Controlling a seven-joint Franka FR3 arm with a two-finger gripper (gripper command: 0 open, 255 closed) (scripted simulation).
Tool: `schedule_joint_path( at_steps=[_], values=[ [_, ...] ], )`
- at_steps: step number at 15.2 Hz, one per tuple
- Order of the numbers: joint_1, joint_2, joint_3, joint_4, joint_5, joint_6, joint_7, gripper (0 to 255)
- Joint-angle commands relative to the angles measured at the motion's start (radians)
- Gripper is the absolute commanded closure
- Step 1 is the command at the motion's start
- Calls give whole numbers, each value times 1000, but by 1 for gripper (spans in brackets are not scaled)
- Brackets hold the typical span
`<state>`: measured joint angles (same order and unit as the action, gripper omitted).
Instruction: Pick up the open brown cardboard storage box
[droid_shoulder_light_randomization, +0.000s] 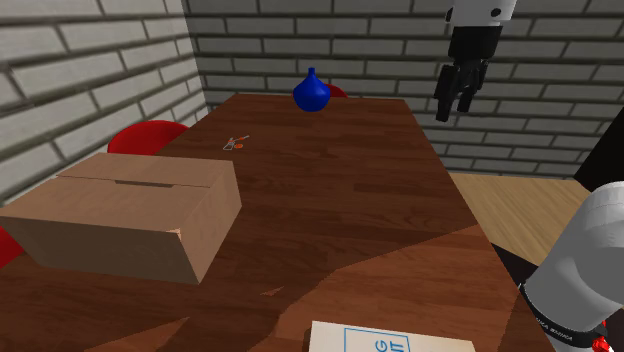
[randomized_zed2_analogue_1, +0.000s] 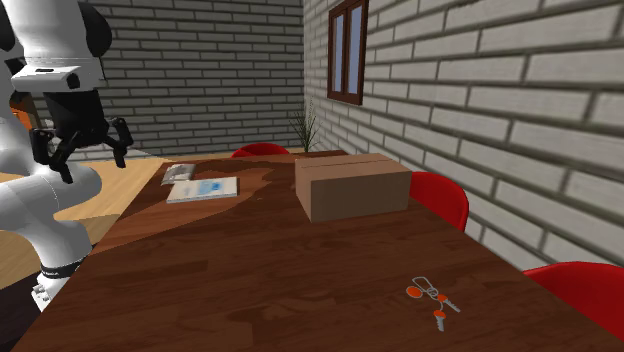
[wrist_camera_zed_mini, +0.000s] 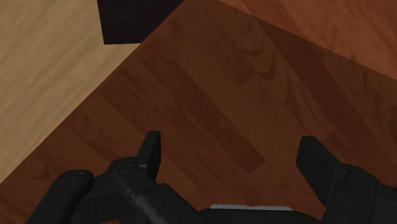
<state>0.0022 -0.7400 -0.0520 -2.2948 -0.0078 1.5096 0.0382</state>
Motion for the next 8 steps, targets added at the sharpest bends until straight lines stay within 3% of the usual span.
schedule_joint_path(
  at_steps=[1,8],
  values=[
    [0,0,0,0,0,0,0,0],
    [36,104,110,4,155,45,203,0]
  ],
)
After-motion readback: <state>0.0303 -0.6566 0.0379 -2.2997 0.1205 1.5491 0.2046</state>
